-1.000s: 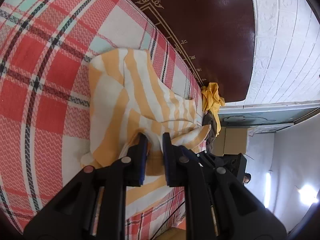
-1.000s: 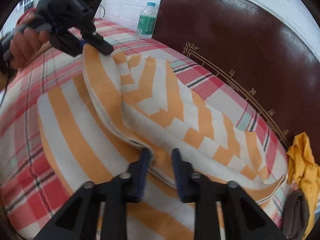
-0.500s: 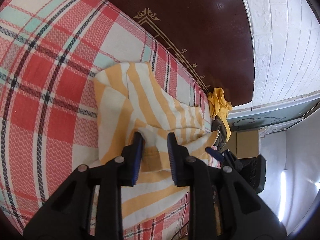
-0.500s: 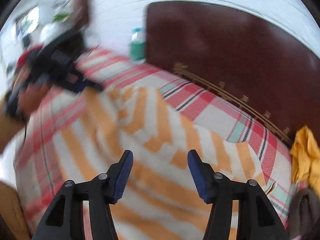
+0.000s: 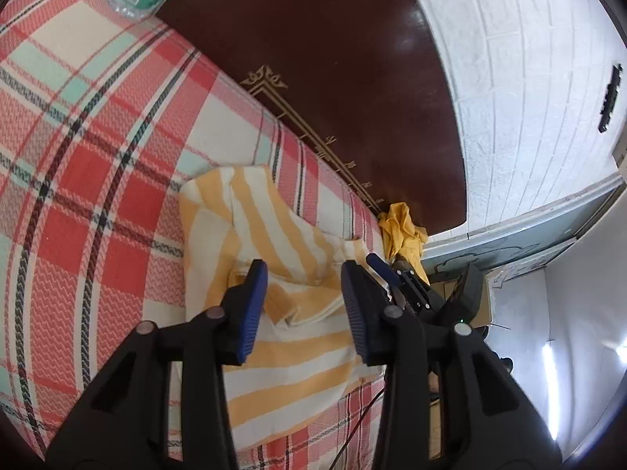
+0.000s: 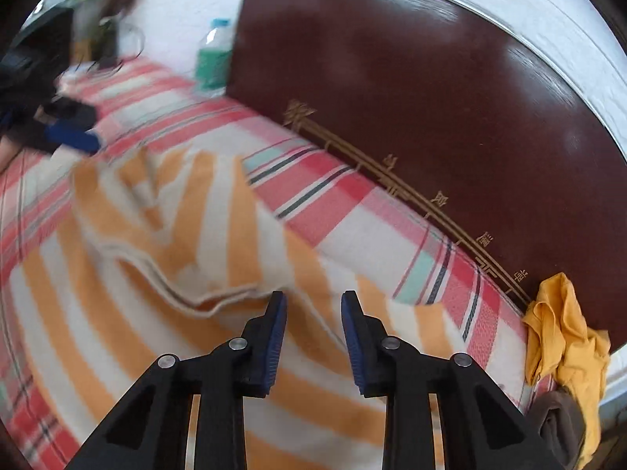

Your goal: Fold clothes

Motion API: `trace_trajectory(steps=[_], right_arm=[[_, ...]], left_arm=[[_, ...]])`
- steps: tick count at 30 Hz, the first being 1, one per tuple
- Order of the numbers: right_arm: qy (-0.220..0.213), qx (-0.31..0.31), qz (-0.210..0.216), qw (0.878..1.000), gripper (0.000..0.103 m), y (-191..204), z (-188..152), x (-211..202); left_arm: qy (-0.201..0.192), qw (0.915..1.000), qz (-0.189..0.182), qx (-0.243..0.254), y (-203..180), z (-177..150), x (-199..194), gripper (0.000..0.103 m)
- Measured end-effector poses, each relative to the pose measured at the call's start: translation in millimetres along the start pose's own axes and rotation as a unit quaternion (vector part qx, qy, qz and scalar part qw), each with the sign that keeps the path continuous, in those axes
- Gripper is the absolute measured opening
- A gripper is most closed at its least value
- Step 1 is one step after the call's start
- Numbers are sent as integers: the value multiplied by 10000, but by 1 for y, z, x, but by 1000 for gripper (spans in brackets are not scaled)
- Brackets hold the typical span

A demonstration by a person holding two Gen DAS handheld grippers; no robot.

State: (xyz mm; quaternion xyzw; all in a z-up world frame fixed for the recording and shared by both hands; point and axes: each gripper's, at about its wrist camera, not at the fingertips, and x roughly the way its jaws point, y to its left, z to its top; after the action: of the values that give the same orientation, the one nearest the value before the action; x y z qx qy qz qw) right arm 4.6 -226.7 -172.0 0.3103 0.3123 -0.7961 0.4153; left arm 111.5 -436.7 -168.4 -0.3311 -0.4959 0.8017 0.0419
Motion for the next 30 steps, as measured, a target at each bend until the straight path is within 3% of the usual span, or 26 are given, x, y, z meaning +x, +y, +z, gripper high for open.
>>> trace_trajectory(steps=[3, 7, 10, 15, 19, 21, 25, 28, 30], right_arm=[[-181, 590, -6, 9981, 39, -23, -2, -8], [-222, 728, 418, 9962, 40, -34, -26, -29], [18, 585, 587, 9966, 40, -34, -43, -27], [558, 1382, 411, 9880, 40, -65, -68, 8], [486, 2064, 405, 9764, 40, -88, -81, 3], [432, 2224, 284, 9736, 40, -93, -86, -11], [47, 2545, 736, 9643, 43, -104, -112, -51], [164, 2429, 920, 9655, 43, -93, -133, -59], [286, 2315, 1021, 9670, 43, -84, -146, -62]], left_arm=[[-45, 9988, -108, 470, -16, -12, -4, 43], [354, 9890, 296, 1409, -41, -32, 17, 43], [647, 9781, 769, 1821, -51, -38, 48, 43], [793, 9709, 1621, 1576, -29, -25, 86, 42], [607, 9810, 1506, 1061, -10, -18, 75, 41], [293, 9770, 1744, 1192, -19, -21, 60, 41], [-90, 9699, 1659, 1781, -49, -40, 33, 42], [21, 9579, 1697, 2314, -67, -58, 38, 49], [241, 9560, 1805, 2302, -63, -63, 53, 54]])
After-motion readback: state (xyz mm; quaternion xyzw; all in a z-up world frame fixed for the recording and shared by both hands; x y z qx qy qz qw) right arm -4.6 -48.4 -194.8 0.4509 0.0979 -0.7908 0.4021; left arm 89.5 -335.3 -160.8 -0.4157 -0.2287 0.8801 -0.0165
